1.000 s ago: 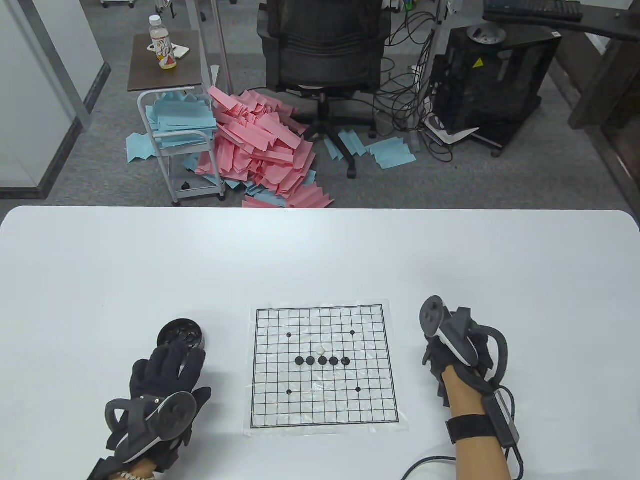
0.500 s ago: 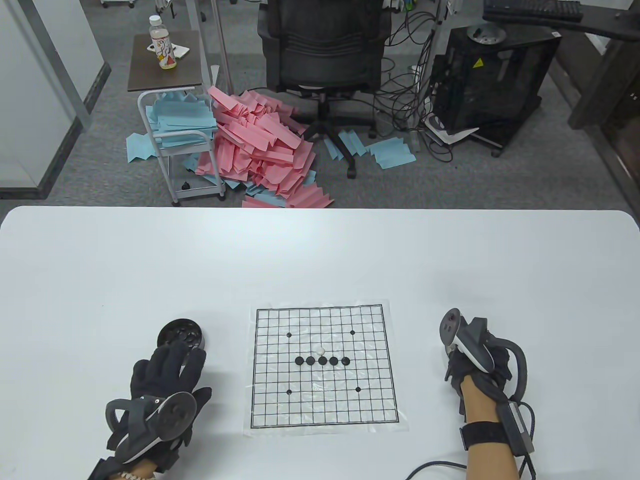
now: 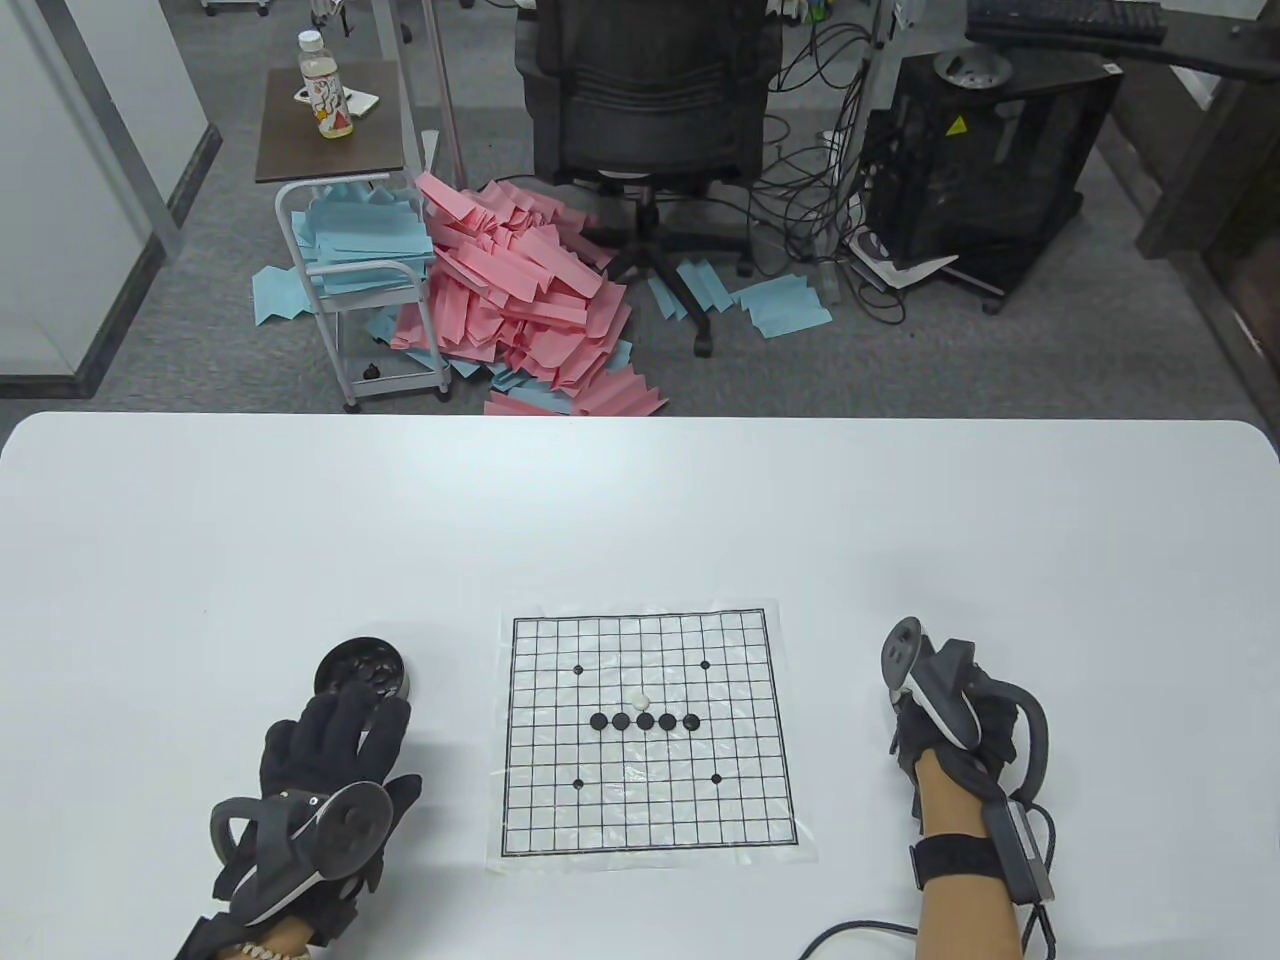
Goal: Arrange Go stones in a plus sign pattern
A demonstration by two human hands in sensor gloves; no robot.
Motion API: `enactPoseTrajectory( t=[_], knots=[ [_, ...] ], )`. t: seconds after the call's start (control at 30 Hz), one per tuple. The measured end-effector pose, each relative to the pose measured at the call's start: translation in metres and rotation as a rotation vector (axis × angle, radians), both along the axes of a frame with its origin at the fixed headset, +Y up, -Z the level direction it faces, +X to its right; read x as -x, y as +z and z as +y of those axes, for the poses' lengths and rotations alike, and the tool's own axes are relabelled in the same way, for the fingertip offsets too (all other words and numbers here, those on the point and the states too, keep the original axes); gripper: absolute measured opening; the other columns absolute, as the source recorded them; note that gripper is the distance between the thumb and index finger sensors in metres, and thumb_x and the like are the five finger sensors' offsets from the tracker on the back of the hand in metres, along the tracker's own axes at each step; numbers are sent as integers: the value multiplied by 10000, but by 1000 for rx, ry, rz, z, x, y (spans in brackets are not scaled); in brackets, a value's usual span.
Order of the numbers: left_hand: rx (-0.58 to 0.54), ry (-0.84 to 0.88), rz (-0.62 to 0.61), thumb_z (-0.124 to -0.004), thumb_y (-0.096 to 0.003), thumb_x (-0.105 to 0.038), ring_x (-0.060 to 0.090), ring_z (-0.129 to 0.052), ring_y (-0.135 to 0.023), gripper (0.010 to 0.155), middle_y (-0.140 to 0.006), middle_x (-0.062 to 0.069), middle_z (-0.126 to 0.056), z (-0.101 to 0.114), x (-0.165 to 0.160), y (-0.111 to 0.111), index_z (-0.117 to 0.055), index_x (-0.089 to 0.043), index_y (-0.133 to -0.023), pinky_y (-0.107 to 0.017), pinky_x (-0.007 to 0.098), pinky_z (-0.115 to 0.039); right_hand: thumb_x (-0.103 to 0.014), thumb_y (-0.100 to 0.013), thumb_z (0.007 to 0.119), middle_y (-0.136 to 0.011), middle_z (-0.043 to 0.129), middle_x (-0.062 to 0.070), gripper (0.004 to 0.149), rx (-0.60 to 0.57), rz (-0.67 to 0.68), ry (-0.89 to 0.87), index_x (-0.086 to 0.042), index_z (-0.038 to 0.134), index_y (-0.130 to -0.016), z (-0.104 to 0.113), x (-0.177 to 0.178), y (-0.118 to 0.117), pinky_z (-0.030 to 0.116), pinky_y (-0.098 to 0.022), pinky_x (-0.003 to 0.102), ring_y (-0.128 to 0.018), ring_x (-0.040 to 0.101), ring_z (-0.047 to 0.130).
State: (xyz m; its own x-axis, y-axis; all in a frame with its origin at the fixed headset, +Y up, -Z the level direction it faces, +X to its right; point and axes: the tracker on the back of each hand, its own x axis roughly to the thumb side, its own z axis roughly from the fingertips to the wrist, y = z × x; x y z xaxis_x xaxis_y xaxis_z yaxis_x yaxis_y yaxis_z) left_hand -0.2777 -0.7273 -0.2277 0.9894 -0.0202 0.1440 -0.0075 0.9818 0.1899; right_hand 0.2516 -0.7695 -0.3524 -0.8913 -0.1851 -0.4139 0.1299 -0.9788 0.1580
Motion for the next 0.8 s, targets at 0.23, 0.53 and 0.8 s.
enactPoseTrajectory(
  t=[0.23,0.53,0.8],
  knots=[
    [3,-2,-1,-807,-395,-539,468,-625,-1079,763,-1194,133,-571,0,0,0,-571,-297,-1079,-718,702,-513,-413,-348,936,-686,970,-42,416,-55,8,17,-338,874,-752,3,-3,4,842,-379,329,-385,55,951],
    [-1,-2,-5,-808,-394,-542,465,-627,-1079,762,-1194,131,-572,0,0,-1,-575,-298,-1077,-717,703,-512,-350,-410,864,-753,954,-20,407,-85,25,58,-316,862,-815,14,0,8,838,-392,340,-416,68,955],
    [-10,-2,-9,-811,-393,-539,465,-629,-1078,762,-1192,130,-577,0,0,0,-575,-297,-1076,-717,702,-514,-362,-405,865,-731,940,-33,411,-169,141,25,-312,836,-812,49,55,-2,829,-403,342,-416,68,937]
  ],
)
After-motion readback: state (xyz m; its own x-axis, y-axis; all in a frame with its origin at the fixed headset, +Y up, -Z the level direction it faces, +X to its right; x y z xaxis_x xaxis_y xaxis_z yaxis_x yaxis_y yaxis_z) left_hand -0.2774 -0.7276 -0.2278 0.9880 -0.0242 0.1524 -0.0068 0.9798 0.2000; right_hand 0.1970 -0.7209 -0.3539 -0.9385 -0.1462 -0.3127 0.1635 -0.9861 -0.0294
